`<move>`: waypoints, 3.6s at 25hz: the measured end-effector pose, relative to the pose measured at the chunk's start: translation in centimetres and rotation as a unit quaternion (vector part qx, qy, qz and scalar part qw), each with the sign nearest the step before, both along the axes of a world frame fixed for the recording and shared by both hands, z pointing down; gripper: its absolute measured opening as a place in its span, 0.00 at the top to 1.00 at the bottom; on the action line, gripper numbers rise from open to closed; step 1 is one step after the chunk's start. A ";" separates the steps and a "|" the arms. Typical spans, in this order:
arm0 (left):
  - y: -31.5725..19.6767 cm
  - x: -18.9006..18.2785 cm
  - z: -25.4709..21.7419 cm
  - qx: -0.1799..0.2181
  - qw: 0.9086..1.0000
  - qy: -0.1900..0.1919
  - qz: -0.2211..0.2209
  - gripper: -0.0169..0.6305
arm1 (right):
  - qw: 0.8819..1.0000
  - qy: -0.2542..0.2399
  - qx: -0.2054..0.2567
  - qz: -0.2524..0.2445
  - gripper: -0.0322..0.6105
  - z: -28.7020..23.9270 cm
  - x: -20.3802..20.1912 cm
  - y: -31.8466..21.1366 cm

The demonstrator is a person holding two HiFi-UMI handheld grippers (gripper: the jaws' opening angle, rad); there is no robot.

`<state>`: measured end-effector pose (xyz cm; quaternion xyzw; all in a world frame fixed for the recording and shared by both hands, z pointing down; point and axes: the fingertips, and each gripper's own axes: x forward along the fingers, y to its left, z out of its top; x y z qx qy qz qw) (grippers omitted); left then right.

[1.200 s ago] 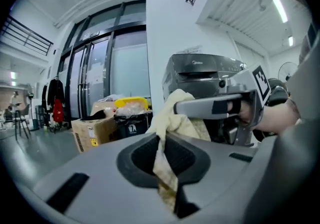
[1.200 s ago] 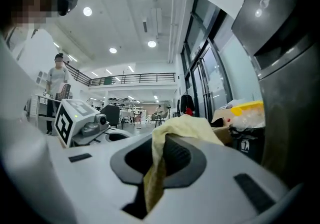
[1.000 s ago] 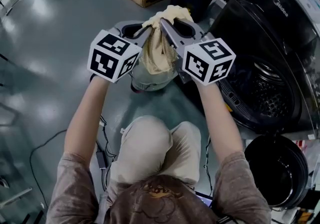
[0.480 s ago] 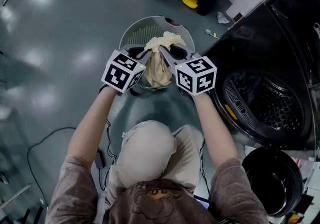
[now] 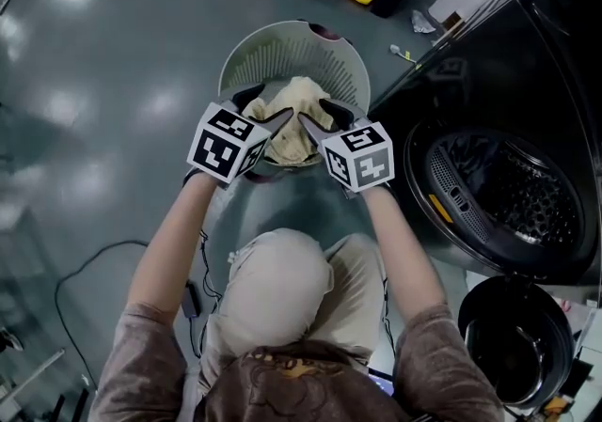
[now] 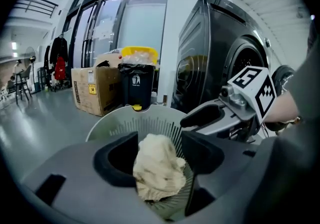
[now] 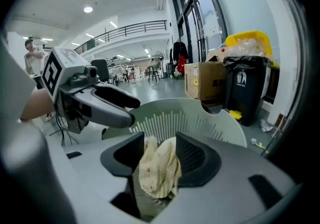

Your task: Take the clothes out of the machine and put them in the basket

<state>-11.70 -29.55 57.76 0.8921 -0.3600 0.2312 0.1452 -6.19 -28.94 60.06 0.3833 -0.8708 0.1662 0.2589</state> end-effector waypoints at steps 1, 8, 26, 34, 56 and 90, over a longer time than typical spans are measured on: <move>0.1 0.1 -0.2 0.001 1.000 0.002 0.003 0.56 | 1.000 -0.002 0.007 0.004 0.63 -0.4 0.2 0.1; 1.7 1.7 -2.8 0.018 0.999 0.031 0.008 0.55 | 0.999 -0.024 0.040 0.022 0.59 -4.1 1.7 1.6; 10.4 16.5 -10.2 0.059 0.982 0.108 0.140 0.54 | 0.979 -0.033 0.117 0.165 0.60 -11.6 16.4 12.6; 14.3 24.3 -11.4 0.054 0.969 0.126 0.207 0.52 | 0.956 -0.040 0.123 0.262 0.60 -12.2 25.1 18.6; 14.2 38.6 -7.5 0.118 0.942 -0.002 0.315 0.39 | 0.913 -0.080 0.117 0.382 0.59 -10.4 33.8 23.8; 5.6 46.9 4.0 0.028 0.911 -0.280 0.302 0.32 | 0.898 -0.097 0.096 0.417 0.60 -9.2 34.9 25.4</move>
